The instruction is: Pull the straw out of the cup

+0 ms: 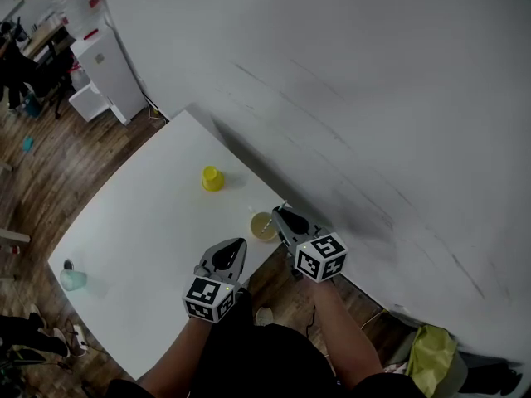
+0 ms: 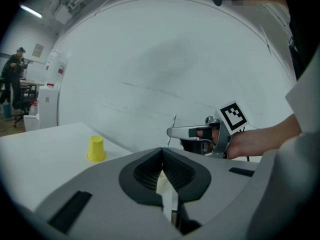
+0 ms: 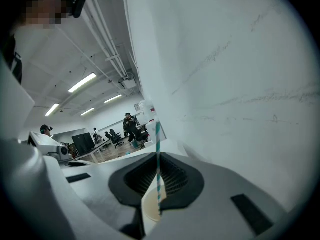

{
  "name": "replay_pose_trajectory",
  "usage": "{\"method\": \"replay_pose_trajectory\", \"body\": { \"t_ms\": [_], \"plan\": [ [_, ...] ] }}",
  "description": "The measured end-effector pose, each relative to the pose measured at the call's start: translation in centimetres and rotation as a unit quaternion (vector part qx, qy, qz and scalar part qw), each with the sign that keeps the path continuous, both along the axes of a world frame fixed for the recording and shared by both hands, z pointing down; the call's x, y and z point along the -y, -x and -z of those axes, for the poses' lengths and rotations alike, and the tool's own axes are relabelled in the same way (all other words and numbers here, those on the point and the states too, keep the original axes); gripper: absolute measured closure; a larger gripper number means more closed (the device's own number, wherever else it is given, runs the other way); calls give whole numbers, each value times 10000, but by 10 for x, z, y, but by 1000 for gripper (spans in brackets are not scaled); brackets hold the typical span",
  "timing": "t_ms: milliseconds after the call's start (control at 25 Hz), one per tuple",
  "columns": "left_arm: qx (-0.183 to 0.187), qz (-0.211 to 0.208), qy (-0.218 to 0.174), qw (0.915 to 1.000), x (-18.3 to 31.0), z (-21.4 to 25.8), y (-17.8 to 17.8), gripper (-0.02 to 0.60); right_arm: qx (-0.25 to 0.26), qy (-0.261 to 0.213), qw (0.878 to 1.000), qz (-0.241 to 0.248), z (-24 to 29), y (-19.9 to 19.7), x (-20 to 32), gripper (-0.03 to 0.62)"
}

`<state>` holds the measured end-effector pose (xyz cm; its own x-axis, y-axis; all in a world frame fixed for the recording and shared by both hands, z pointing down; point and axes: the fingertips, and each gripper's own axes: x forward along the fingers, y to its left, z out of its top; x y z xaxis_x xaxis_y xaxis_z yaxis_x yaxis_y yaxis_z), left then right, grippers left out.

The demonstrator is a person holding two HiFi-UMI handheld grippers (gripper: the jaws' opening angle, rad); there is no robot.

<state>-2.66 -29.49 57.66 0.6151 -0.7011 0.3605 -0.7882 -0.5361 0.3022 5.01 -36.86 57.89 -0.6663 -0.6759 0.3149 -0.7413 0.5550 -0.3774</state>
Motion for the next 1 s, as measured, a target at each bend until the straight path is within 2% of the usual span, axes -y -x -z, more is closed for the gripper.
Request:
{"method": "replay_pose_trajectory", "body": {
  "t_ms": [240,480,1000],
  "plan": [
    [-13,48,-143,9999,-20,14,-8,568,98,-449,9989,12,30,-9,-19,557],
    [29,79,-335,9994,-43,30,-15,568,423,-825,9956,-135,61,-25,-41,557],
    [91,112,-698,9975,-102,65,-28,568,814,-1268,9881,-312,105,-58,-111,557]
  ]
}}
